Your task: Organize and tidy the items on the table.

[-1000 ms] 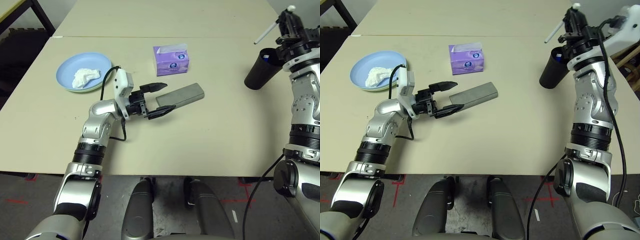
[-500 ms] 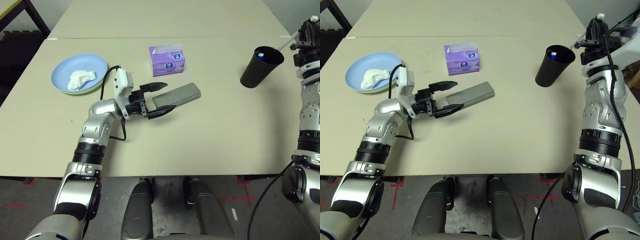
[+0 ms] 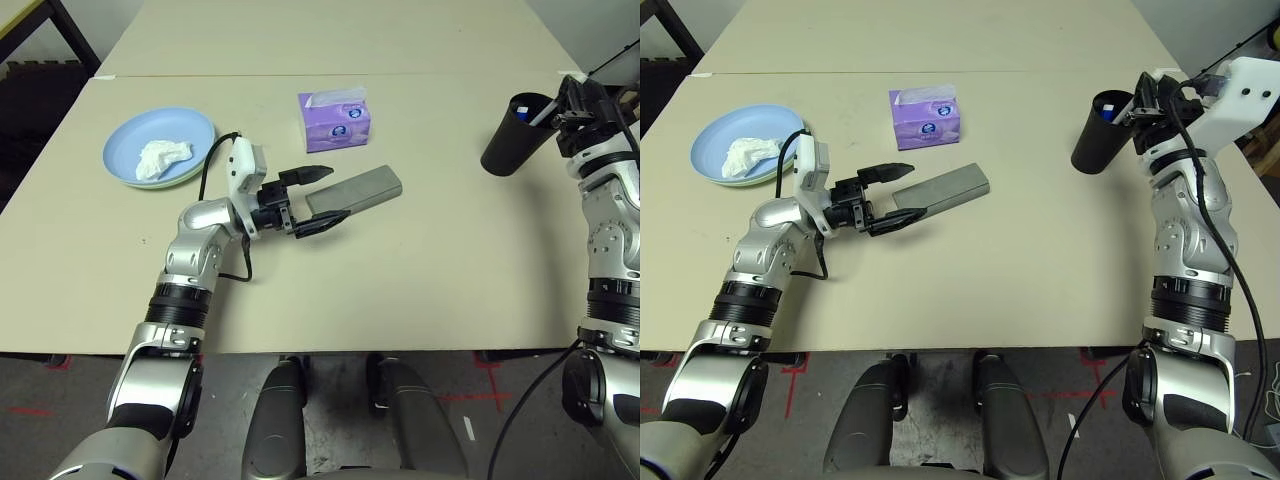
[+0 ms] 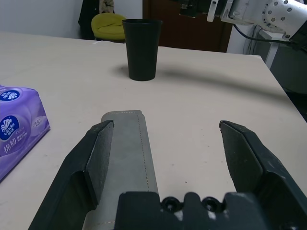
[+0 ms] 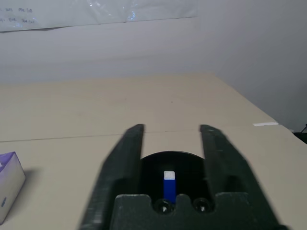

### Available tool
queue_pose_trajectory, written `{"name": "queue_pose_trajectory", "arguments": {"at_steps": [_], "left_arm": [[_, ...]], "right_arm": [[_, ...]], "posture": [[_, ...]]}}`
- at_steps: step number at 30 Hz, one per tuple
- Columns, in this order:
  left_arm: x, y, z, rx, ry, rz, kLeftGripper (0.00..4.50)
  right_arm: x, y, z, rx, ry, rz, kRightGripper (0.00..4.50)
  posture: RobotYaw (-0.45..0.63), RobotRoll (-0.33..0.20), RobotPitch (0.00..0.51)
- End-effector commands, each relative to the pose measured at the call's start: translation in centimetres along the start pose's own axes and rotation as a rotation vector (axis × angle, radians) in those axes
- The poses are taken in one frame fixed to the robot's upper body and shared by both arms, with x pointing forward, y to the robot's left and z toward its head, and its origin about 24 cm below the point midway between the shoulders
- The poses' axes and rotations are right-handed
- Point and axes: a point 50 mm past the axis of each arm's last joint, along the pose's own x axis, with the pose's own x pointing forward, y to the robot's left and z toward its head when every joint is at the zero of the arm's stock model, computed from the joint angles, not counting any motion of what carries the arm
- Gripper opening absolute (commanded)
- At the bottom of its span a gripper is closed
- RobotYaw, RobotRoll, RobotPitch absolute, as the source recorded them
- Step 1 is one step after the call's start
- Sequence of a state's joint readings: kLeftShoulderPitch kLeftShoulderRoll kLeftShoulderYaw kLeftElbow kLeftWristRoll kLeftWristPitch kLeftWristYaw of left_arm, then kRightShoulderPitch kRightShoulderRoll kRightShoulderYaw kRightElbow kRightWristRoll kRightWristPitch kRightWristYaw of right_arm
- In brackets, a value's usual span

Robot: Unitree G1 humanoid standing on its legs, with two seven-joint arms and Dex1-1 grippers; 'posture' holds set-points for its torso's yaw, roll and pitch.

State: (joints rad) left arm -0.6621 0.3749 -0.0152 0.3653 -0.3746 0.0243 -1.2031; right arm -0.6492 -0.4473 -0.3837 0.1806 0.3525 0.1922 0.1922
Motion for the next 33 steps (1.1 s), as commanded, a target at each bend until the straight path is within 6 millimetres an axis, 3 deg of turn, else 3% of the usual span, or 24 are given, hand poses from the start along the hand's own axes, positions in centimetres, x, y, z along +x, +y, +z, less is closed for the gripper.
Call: {"name": "queue_pose_trajectory", "arguments": {"at_steps": [1,2,10,17,25,33], "left_arm": [[-0.1,0.0,0.3,0.022,0.000,-0.001,4.50],[-0.2,0.0,0.3,0.023,0.000,0.000,4.50],[-0.5,0.6,0.8,0.041,-0.009,0.050,4.50],[-1.7,1.6,1.4,0.123,-0.055,0.379,4.50],[-5.2,2.3,1.4,0.233,-0.039,0.833,4.50],[-8.5,2.5,1.4,0.238,-0.039,1.098,4.50]], "right_arm": [[0.0,0.1,0.3,-0.003,-0.009,0.006,4.18],[0.1,0.2,0.3,-0.003,-0.010,0.007,4.47],[0.6,1.5,0.4,-0.003,-0.038,0.101,4.47],[0.8,5.1,-1.1,0.012,-0.071,0.288,4.47],[-2.2,6.0,-4.1,0.057,0.016,0.314,4.47],[-4.9,4.2,-5.2,0.007,0.048,0.133,4.47]], "posture": [[0.10,0.000,0.201],[0.10,0.000,0.201],[0.09,0.000,0.199],[0.13,0.000,0.197],[0.15,0.000,0.202],[0.15,0.000,0.202]]}}
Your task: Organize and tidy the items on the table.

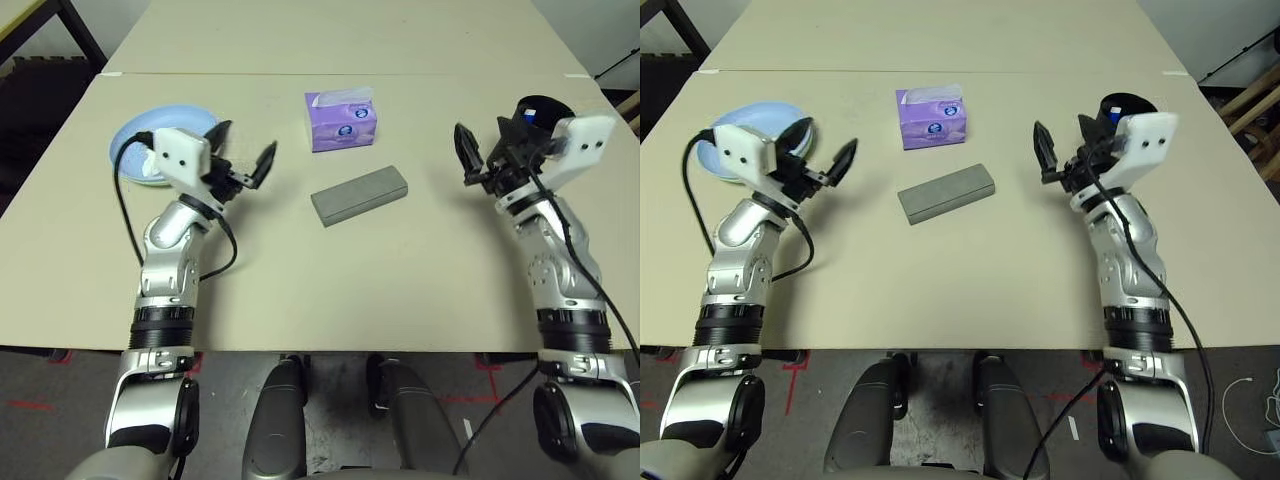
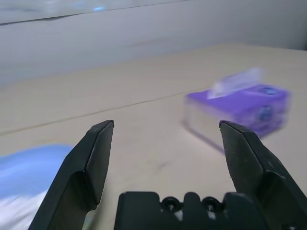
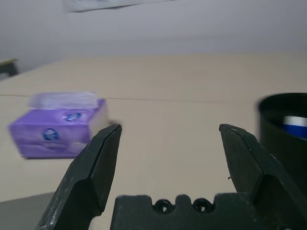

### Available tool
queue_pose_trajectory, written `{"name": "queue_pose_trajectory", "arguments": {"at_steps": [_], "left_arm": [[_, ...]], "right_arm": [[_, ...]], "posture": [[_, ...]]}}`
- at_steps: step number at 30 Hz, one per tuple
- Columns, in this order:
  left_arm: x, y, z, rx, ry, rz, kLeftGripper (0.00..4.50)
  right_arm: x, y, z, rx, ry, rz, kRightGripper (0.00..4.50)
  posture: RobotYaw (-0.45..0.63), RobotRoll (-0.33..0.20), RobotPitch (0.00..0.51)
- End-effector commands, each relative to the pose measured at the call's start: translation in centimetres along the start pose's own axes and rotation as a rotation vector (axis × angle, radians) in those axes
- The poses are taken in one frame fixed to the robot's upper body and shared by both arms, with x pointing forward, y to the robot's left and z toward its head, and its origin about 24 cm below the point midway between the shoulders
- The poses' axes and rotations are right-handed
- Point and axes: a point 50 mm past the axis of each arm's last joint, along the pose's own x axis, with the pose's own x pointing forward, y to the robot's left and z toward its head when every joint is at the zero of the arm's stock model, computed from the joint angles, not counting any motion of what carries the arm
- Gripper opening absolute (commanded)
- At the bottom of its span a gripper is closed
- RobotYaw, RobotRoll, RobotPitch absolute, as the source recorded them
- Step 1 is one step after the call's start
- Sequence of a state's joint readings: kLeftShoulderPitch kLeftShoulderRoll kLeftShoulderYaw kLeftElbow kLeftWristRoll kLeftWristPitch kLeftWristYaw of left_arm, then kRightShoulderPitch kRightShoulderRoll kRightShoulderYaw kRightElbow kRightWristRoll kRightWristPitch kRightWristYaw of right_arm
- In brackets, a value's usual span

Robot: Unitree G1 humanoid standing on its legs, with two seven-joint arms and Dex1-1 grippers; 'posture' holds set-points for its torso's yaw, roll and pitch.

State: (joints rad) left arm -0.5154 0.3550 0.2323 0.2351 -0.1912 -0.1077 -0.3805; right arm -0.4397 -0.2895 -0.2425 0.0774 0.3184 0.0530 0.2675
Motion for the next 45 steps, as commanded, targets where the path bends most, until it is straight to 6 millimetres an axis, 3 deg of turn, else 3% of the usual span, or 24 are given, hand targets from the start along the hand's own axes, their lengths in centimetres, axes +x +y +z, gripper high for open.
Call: {"name": "queue_pose_trajectory", "arguments": {"at_steps": [1,5,11,17,24,45], "left_arm": [[-1.0,1.2,0.0,0.021,0.008,0.097,4.50],[-2.1,1.9,-0.7,-0.004,0.042,0.178,4.50],[-4.0,2.9,-1.6,-0.036,0.083,0.192,4.50],[-5.7,4.1,-0.9,-0.027,0.051,0.231,4.50],[-6.6,5.2,-0.8,0.020,0.079,0.322,4.50],[-6.1,4.9,-1.2,-0.036,0.092,0.282,4.50]], "right_arm": [[-1.5,-0.8,-0.2,-0.039,0.006,-0.091,4.47],[-2.4,-2.2,-0.5,-0.102,0.015,-0.198,4.47],[-1.9,-3.3,-0.9,-0.046,0.010,-0.143,4.47],[-2.4,-5.0,-1.1,-0.071,-0.007,-0.219,4.47],[-2.6,-5.0,-1.5,-0.066,0.004,-0.219,4.47],[-2.9,-5.0,-1.2,-0.072,0.030,-0.183,4.47]], "posture": [[0.14,0.000,0.203],[0.13,0.000,0.204],[0.12,0.000,0.199],[0.16,0.000,0.198],[0.17,0.000,0.199],[0.14,0.000,0.189]]}}
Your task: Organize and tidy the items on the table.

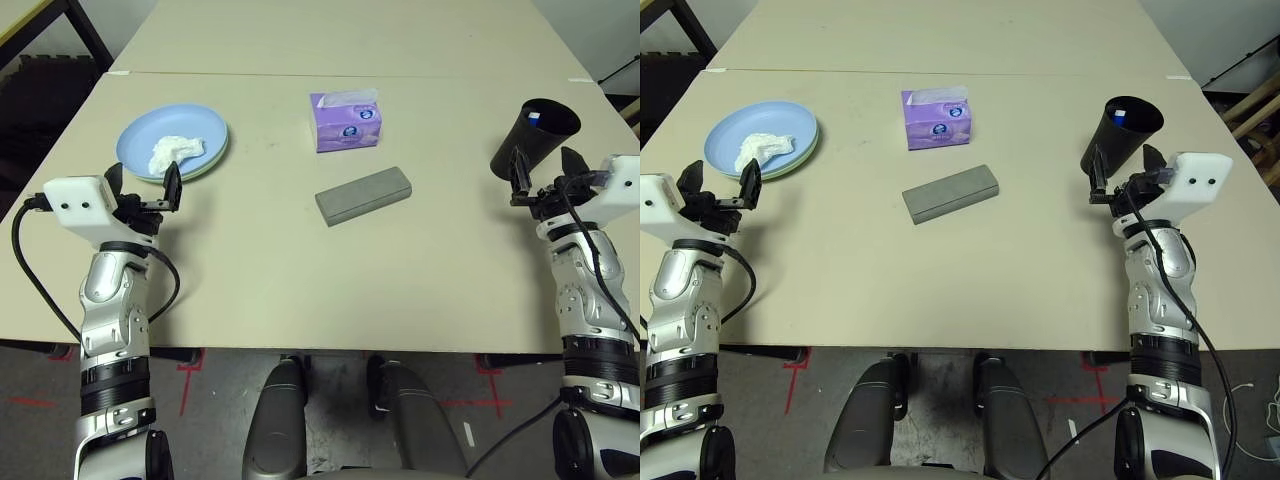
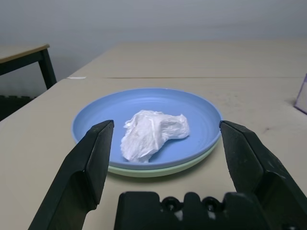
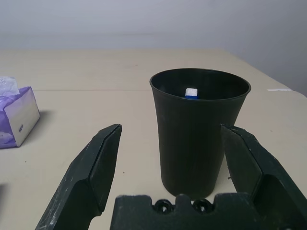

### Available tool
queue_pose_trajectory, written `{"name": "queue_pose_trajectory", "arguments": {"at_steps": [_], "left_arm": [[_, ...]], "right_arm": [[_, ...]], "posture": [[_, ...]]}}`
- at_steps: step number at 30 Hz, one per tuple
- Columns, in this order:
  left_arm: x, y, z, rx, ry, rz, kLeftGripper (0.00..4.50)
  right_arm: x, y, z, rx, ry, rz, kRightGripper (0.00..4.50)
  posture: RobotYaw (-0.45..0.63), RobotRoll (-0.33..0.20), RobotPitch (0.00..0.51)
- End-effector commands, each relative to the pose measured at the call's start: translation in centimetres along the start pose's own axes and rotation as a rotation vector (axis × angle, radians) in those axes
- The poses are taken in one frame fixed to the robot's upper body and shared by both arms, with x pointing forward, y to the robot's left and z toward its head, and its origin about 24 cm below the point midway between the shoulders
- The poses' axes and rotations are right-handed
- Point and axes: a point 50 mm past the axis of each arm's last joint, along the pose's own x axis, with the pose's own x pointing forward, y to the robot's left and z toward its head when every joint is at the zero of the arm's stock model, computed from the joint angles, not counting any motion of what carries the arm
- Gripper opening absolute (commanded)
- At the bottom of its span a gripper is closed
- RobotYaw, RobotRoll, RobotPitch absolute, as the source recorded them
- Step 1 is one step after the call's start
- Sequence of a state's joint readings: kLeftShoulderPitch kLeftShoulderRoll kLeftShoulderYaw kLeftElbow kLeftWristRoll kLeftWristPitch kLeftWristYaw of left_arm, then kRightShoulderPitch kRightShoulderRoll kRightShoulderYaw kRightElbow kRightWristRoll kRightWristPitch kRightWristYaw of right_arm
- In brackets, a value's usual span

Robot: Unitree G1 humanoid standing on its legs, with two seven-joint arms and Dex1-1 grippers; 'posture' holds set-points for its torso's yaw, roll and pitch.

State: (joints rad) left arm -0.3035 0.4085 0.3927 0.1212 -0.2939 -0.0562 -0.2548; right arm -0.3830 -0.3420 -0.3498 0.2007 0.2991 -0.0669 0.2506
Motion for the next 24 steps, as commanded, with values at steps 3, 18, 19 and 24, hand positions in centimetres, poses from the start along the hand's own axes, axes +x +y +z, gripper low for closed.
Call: {"name": "queue_pose_trajectory", "arguments": {"at_steps": [3,18,19,24], "left_arm": [[0.21,-0.08,-0.15,-0.009,0.015,-0.016,4.50],[0.42,-0.37,-0.17,-0.014,0.014,-0.025,4.50],[0.41,-0.36,-0.18,-0.014,0.014,-0.024,4.50],[0.33,-0.41,-0.15,-0.017,0.011,-0.023,4.50]], "right_arm": [[-0.41,-0.50,0.01,-0.005,0.012,-0.013,4.47],[-0.42,-0.66,0.05,-0.005,0.017,-0.027,4.47],[-0.42,-0.63,-0.01,-0.004,0.019,-0.030,4.47],[-0.70,-0.52,-0.26,0.000,0.023,-0.048,4.47]], "posture": [[0.14,0.000,0.186],[0.13,0.000,0.184],[0.13,0.000,0.183],[0.14,0.000,0.183]]}}
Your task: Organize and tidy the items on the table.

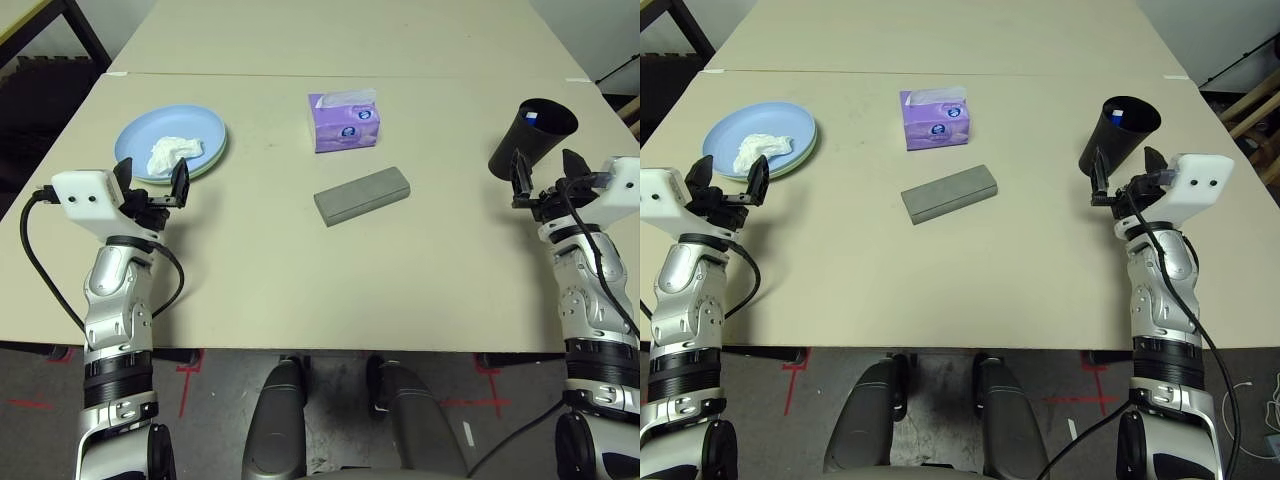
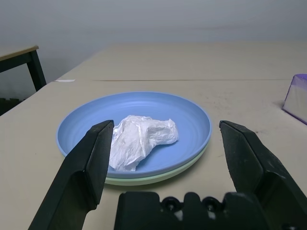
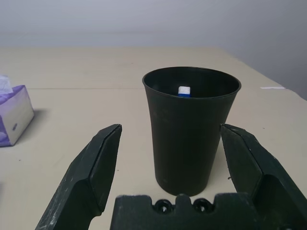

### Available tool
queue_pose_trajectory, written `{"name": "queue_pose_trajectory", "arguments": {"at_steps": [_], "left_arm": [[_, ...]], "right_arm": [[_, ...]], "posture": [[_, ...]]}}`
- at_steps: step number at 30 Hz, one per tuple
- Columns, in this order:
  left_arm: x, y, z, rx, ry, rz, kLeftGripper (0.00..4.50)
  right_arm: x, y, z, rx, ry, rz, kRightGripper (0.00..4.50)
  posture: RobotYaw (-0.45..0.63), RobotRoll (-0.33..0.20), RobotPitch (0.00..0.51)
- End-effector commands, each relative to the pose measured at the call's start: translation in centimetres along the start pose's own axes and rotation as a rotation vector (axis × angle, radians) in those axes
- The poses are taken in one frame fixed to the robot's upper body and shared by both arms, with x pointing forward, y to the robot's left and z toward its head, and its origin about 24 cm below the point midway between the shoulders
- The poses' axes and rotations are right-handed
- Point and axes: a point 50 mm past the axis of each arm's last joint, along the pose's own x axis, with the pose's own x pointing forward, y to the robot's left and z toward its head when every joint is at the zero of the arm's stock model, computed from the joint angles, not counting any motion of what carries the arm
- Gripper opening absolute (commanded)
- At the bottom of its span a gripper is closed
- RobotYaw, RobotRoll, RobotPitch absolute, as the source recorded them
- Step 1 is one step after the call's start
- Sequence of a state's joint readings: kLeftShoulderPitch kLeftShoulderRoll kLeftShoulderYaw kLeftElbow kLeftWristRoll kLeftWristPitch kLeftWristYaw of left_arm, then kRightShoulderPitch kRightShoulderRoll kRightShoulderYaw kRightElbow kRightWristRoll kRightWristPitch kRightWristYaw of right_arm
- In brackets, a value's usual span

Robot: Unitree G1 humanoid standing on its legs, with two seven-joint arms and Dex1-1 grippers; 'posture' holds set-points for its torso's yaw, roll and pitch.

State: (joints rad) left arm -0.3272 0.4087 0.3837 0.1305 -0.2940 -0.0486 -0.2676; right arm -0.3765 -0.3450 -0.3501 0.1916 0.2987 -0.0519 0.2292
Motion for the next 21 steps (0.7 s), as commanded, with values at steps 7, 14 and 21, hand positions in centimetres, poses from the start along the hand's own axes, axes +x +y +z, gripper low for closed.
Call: {"name": "queue_pose_trajectory", "arguments": {"at_steps": [7,14,21], "left_arm": [[-0.23,-0.14,-0.43,-0.017,0.019,0.001,4.50],[-0.10,-0.17,-0.48,-0.019,0.019,0.001,4.50],[-0.08,-0.16,-0.48,-0.018,0.020,-0.001,4.50]], "right_arm": [[-0.62,-0.73,0.00,-0.014,0.005,-0.044,4.47],[-0.55,-0.87,0.06,-0.019,0.004,-0.047,4.47],[-0.53,-0.82,0.04,-0.019,0.002,-0.047,4.47]], "posture": [[0.13,0.000,0.180],[0.13,0.000,0.177],[0.13,0.000,0.172]]}}
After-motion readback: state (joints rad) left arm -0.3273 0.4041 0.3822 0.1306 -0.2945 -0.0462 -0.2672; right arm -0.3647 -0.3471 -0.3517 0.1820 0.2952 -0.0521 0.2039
